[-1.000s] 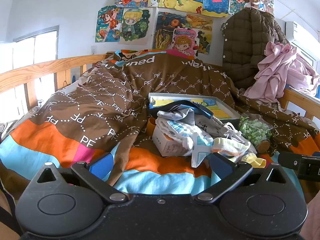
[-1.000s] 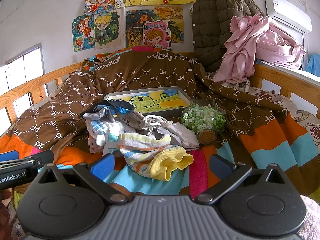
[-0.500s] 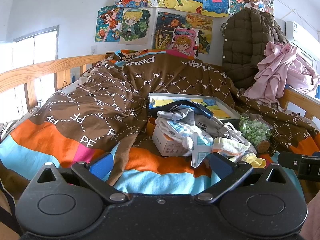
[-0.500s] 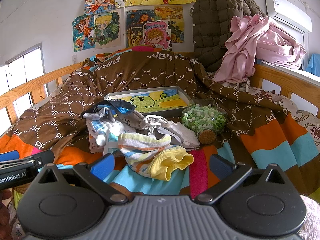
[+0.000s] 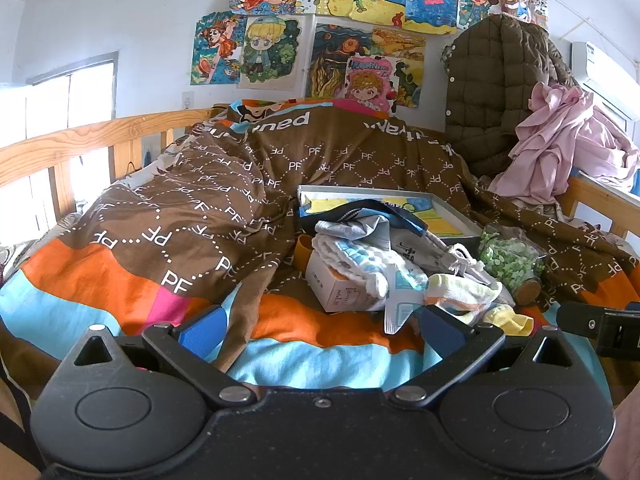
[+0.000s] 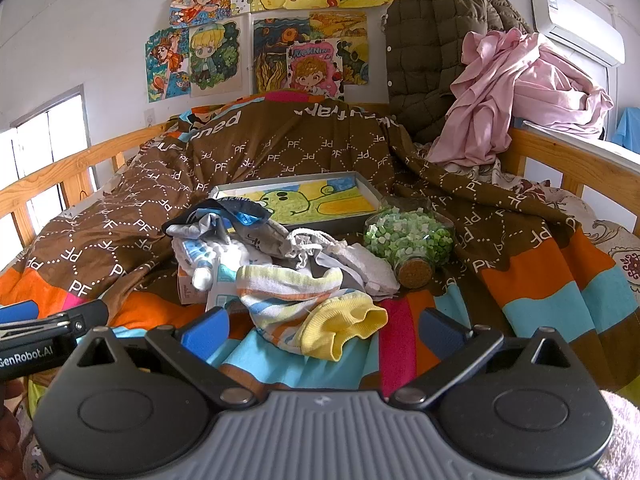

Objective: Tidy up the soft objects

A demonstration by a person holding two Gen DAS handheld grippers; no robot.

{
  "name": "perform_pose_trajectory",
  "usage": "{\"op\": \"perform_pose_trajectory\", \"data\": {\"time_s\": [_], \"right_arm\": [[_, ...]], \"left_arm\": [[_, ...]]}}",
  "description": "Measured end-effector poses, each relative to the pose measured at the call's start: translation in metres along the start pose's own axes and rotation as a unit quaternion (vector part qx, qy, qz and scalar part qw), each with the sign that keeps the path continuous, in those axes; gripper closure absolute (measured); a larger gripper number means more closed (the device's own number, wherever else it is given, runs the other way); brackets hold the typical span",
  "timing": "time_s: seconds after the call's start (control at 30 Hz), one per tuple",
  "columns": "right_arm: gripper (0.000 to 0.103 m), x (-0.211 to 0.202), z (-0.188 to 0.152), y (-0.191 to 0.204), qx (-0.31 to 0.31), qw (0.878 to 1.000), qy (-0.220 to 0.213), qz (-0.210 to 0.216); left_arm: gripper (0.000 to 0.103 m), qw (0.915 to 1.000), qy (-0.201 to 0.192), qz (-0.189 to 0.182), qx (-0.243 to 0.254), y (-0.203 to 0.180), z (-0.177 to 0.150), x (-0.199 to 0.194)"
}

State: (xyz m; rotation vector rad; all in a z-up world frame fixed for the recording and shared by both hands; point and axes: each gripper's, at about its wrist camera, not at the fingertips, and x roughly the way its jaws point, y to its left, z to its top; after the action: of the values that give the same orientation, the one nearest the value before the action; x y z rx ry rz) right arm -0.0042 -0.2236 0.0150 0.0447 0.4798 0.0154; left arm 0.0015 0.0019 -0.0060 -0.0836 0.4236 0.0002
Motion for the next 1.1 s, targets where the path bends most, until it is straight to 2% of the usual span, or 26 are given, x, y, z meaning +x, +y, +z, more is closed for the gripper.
{"op": "perform_pose_trajectory", "data": {"time_s": [0.4, 0.7, 0.9, 1.1], "right_arm": [[0.000, 0.000, -0.002, 0.003, -0.001, 1.000, 0.001, 0.005], [0.000, 0.000, 0.001, 0.006, -0.010, 1.000, 0.002, 0.009], [0.000, 0.012, 0.011, -0.006, 0.024, 0.999, 0.035, 0.016], [0.000, 0.039, 0.018, -0.030, 0.083, 0.993, 0.061, 0.056]], "left_arm": [[0.001, 1.0000, 0.003, -0.002, -0.001, 0.001, 0.000, 0.001], [0.001, 0.9994, 0.026, -0.022, -0.010, 0.014, 0.000, 0.015], [0.001, 0.9991, 0.026, -0.033, 0.004, 0.014, 0.004, 0.025], [0.001, 0.9964, 0.014, -0.073, 0.041, 0.011, 0.014, 0.038]]}}
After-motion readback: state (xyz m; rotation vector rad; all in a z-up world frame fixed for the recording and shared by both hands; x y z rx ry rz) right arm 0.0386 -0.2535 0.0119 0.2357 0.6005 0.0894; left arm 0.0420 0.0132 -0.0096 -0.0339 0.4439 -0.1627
